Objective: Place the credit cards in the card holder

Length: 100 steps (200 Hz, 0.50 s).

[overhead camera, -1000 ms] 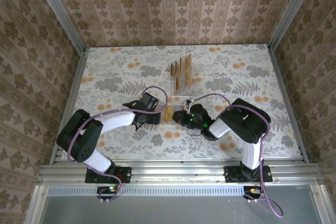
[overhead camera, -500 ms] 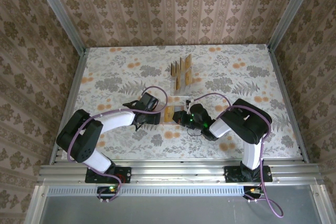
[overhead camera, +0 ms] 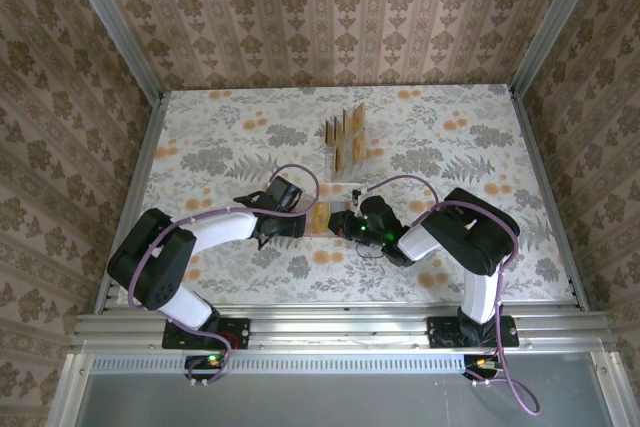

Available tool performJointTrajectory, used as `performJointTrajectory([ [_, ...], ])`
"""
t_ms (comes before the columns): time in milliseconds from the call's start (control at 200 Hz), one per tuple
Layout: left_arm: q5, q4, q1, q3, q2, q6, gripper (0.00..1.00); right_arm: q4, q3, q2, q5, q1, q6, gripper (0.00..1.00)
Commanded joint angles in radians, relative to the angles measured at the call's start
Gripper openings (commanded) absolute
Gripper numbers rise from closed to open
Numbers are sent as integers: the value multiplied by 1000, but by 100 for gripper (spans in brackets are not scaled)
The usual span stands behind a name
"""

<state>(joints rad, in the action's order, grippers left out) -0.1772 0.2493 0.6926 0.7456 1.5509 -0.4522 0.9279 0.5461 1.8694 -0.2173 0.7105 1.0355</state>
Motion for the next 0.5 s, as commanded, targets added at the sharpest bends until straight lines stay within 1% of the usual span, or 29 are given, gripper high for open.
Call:
performJointTrajectory([
  [0,-16,55,0,-28,-11,-10,85,-95,12,34,-6,3,-31,0],
  [495,-16,54,0,-31,-10,-8,85,-51,-32,29,30,-27,7,0],
])
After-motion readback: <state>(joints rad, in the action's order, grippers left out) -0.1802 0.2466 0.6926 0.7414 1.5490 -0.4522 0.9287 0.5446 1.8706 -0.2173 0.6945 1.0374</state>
